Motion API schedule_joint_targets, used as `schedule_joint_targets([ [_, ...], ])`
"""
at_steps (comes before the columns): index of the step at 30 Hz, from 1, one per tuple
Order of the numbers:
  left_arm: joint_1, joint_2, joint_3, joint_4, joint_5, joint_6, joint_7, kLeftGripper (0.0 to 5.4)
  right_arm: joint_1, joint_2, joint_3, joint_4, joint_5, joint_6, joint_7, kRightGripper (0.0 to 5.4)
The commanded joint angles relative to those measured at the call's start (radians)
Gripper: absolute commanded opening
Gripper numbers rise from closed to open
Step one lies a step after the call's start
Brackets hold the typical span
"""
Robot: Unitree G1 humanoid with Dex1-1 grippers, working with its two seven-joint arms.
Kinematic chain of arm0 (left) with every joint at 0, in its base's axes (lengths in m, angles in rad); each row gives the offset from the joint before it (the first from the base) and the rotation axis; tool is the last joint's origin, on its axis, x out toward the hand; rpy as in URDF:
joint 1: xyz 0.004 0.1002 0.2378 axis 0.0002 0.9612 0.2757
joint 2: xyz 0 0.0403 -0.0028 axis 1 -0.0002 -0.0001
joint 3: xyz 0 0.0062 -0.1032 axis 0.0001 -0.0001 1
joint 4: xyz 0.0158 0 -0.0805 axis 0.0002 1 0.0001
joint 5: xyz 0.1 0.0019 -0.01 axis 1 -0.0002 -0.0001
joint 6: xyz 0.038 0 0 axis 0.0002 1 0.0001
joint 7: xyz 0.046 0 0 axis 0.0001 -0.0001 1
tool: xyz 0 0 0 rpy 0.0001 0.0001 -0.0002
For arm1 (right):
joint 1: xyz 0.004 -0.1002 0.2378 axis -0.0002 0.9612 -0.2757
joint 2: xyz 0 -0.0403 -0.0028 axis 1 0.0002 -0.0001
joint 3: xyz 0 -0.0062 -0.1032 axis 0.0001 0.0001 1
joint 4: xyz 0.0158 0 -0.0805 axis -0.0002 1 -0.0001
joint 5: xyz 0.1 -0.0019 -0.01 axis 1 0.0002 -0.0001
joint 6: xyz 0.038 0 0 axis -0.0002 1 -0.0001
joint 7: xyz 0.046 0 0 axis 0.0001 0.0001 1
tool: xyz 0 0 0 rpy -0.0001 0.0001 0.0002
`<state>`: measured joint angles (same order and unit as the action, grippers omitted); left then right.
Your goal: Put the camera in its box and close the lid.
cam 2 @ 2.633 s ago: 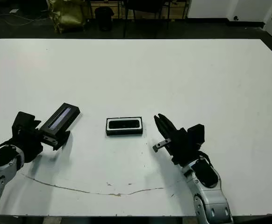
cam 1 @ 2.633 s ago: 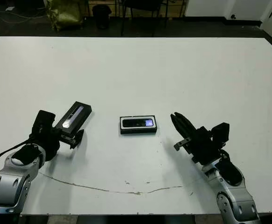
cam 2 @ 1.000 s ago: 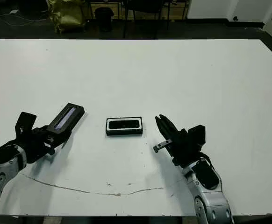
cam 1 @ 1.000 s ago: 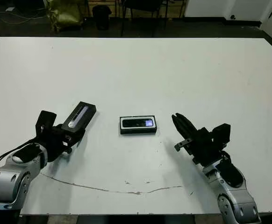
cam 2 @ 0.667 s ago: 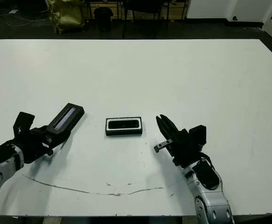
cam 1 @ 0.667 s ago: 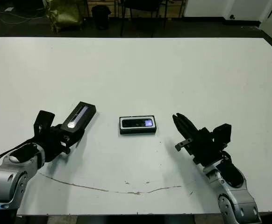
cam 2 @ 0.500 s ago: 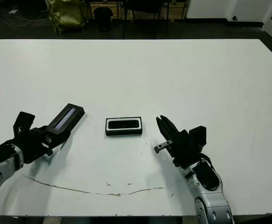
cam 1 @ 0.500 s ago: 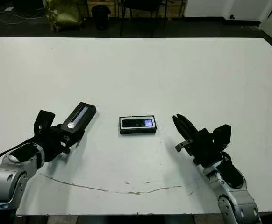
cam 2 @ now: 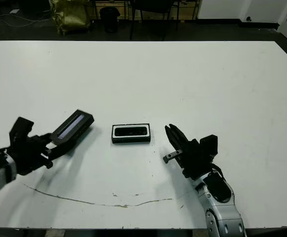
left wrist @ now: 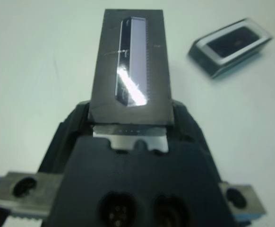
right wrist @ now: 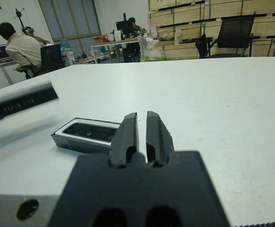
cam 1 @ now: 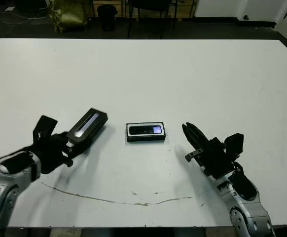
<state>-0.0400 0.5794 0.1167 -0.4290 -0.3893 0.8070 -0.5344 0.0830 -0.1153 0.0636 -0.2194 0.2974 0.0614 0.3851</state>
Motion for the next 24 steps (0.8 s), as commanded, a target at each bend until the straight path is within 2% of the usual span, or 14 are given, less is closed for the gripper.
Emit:
schedule_joint_targets([
  [1,-0.051,0.082,-0.009,-0.027,0.009,0.007,-0.040,2.43,0.011,-0.009,-0.005,-0.007,-0.015,0.026,-0.019,0.00],
  [8,-0.209,0.193,-0.045,0.005,-0.021,0.021,-0.167,2.43,0.009,-0.009,-0.006,-0.010,-0.030,0.011,-0.030,0.00],
  [13,-0.344,0.264,-0.156,0.043,0.042,-0.024,-0.256,2.43,0.011,-0.016,-0.012,-0.018,-0.045,0.015,-0.040,0.00],
  [19,-0.489,0.251,-0.293,0.136,0.091,-0.084,-0.367,2.43,0.012,-0.017,-0.028,-0.029,-0.037,0.041,-0.050,0.00],
  [24,-0.547,0.192,-0.382,0.285,0.151,-0.208,-0.431,2.43,0.011,-0.015,-0.041,-0.021,-0.040,0.024,-0.052,0.00],
])
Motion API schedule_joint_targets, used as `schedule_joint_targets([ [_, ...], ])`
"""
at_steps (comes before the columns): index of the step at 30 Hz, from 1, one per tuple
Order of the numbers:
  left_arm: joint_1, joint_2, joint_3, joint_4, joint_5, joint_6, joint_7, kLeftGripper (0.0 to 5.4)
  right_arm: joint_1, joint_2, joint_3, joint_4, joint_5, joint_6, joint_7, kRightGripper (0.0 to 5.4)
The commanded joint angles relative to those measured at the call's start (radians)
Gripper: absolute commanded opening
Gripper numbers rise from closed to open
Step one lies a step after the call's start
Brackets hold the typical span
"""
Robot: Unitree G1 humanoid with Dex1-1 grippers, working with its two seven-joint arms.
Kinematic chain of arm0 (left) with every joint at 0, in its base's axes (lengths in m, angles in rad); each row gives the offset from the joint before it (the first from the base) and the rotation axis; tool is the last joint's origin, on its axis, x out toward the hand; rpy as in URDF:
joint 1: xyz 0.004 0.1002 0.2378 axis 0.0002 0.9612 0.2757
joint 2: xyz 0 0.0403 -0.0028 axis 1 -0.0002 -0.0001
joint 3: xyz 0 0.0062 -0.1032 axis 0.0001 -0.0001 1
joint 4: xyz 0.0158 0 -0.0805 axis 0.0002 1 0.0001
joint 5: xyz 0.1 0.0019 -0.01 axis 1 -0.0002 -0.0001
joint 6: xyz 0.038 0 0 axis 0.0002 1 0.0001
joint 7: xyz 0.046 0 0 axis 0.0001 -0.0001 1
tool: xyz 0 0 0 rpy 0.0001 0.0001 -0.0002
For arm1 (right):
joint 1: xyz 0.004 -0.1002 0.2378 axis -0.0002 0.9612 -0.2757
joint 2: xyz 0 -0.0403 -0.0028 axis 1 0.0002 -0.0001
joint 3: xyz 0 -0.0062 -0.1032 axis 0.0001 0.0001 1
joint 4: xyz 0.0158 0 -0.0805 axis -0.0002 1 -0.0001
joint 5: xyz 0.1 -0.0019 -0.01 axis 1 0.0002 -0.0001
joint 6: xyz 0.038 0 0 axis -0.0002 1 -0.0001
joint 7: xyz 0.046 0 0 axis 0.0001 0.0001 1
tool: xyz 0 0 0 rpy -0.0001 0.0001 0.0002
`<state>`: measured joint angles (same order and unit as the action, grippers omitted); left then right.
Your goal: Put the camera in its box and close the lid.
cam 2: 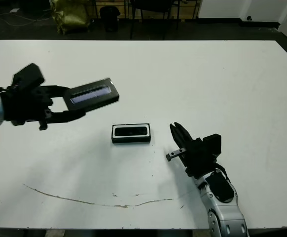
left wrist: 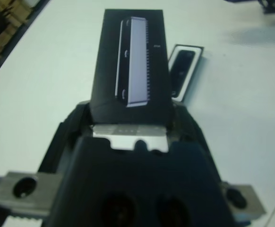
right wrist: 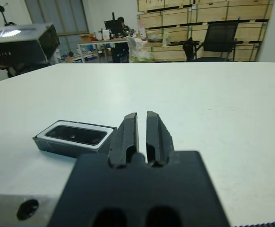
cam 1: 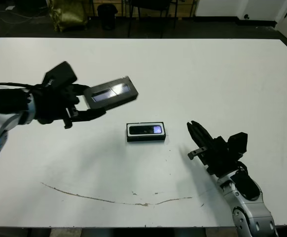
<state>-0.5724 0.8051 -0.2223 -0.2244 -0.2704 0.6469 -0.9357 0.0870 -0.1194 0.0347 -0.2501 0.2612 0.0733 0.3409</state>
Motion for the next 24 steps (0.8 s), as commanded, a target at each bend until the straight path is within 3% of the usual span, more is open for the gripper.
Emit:
schedule_joint_targets([
  [1,-0.023,-0.051,-0.055,0.119,0.042,-0.073,-0.039,2.43,0.007,-0.011,-0.016,0.009,-0.001,0.016,-0.008,0.00],
  [16,-0.061,-0.241,-0.124,0.458,0.170,-0.384,-0.127,2.43,0.008,-0.009,-0.027,-0.023,-0.003,0.067,-0.054,0.00],
  [24,-0.068,-0.298,-0.115,0.556,0.173,-0.460,-0.175,2.43,0.007,-0.006,-0.024,-0.008,-0.004,0.051,-0.045,0.00],
])
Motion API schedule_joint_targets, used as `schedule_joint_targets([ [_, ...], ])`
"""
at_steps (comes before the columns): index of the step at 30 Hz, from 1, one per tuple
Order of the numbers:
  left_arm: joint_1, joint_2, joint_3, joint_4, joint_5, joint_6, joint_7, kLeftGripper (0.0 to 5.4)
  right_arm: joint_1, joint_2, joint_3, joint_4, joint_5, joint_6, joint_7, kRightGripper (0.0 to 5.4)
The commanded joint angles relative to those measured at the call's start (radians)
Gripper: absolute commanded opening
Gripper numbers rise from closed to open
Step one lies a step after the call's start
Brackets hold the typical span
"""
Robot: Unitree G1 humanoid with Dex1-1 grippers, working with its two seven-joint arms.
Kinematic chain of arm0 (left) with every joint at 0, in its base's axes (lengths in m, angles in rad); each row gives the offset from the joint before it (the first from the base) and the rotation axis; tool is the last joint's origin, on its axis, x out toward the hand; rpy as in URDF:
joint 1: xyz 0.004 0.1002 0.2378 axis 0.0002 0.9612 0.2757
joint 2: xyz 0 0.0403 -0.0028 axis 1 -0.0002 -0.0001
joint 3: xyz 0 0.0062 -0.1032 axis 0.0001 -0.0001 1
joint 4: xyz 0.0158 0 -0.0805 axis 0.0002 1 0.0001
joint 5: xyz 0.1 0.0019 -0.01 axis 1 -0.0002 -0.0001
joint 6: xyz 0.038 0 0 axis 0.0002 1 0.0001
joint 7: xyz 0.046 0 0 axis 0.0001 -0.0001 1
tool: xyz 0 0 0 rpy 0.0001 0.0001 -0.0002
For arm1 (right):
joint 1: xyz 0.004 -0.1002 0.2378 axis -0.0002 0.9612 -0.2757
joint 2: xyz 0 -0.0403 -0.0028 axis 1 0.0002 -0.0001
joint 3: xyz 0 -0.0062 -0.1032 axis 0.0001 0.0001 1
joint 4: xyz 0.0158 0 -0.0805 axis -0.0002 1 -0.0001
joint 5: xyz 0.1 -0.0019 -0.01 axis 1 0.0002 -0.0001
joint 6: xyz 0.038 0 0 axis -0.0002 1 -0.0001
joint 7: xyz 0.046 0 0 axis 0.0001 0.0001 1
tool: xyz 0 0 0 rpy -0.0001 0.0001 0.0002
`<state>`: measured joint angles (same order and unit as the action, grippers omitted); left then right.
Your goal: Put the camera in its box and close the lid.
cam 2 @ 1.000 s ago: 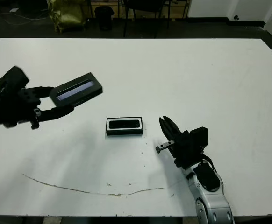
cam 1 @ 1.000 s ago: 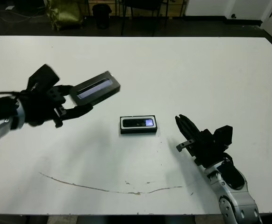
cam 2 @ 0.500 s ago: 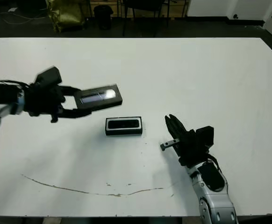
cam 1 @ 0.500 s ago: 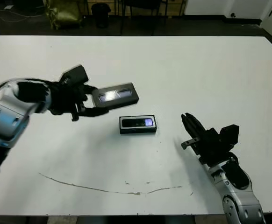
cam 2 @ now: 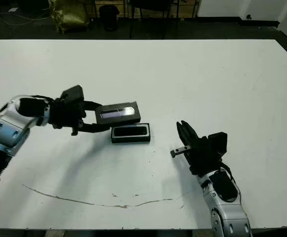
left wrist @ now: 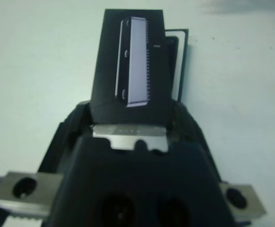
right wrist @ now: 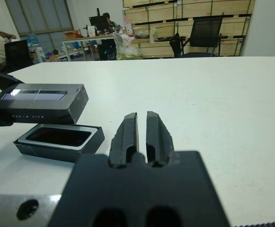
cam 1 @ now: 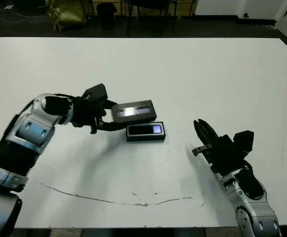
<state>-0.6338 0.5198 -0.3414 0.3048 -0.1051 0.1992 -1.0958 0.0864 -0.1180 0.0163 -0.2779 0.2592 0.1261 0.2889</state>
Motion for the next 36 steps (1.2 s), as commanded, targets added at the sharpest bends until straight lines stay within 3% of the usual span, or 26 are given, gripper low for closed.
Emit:
schedule_joint_targets([
  [1,-0.005,-0.019,0.007,0.031,0.005,-0.015,-0.018,2.43,0.007,-0.008,-0.006,0.027,-0.001,-0.008,0.012,0.00],
  [13,-0.060,-0.078,-0.002,0.121,0.011,-0.110,-0.127,2.43,0.006,-0.011,-0.006,0.058,0.001,-0.040,0.039,0.00],
  [36,-0.117,-0.125,-0.044,0.187,0.112,-0.098,-0.138,2.43,0.007,-0.003,-0.010,0.081,0.007,-0.075,0.045,0.00],
])
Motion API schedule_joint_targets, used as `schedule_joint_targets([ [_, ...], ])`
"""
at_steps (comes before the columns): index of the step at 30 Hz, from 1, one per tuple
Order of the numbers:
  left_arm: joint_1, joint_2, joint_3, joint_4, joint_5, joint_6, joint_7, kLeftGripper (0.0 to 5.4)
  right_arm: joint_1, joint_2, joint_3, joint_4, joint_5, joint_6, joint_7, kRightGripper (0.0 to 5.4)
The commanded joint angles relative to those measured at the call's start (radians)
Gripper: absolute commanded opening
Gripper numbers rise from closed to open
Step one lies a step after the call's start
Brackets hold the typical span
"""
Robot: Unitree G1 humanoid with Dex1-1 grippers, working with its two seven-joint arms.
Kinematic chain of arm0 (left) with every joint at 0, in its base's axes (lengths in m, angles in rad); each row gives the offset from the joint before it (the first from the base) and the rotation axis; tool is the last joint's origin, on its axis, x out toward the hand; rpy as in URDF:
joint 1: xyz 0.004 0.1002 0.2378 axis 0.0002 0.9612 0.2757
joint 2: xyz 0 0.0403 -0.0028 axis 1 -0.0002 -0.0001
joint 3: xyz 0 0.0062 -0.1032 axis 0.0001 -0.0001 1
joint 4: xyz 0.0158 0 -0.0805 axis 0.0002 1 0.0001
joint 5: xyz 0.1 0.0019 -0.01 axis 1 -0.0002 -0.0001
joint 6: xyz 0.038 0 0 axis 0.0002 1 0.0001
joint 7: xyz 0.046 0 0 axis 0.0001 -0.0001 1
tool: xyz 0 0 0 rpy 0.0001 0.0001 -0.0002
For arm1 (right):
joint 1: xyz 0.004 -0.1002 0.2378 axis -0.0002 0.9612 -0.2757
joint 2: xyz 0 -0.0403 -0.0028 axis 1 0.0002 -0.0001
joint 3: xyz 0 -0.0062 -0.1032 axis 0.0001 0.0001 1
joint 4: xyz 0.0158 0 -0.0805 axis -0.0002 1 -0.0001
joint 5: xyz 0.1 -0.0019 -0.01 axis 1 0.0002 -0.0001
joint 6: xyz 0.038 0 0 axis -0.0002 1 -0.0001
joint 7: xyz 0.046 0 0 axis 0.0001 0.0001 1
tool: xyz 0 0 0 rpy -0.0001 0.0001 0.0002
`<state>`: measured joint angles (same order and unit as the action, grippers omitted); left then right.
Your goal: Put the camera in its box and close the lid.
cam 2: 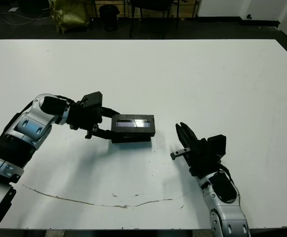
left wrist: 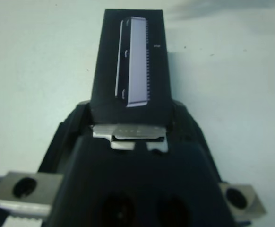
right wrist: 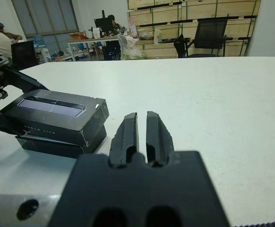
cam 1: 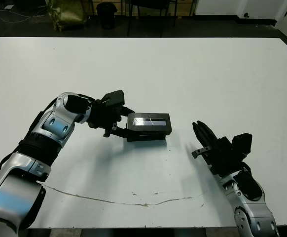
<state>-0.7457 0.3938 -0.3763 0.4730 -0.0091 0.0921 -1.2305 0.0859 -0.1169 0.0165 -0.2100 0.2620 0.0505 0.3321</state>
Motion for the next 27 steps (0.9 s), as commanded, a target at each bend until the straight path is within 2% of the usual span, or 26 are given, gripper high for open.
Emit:
schedule_joint_targets([
  [1,-0.007,0.000,-0.010,0.023,0.019,0.010,-0.006,2.43,0.006,-0.004,-0.011,0.020,0.004,-0.012,0.007,0.00],
  [8,-0.021,0.004,-0.020,0.017,0.046,0.042,-0.002,2.43,0.009,-0.005,-0.010,0.015,0.005,-0.005,0.001,0.00],
  [13,-0.031,0.007,-0.025,0.013,0.059,0.049,-0.004,2.43,0.006,-0.007,-0.014,0.038,0.007,-0.037,0.018,0.00],
  [17,-0.036,0.009,-0.031,0.005,0.071,0.068,-0.007,2.43,0.010,-0.004,-0.013,0.026,0.007,-0.024,0.008,0.00],
  [27,-0.057,0.024,-0.051,0.006,0.086,0.091,-0.041,2.43,0.007,-0.004,-0.011,0.055,0.003,-0.072,0.022,0.00],
])
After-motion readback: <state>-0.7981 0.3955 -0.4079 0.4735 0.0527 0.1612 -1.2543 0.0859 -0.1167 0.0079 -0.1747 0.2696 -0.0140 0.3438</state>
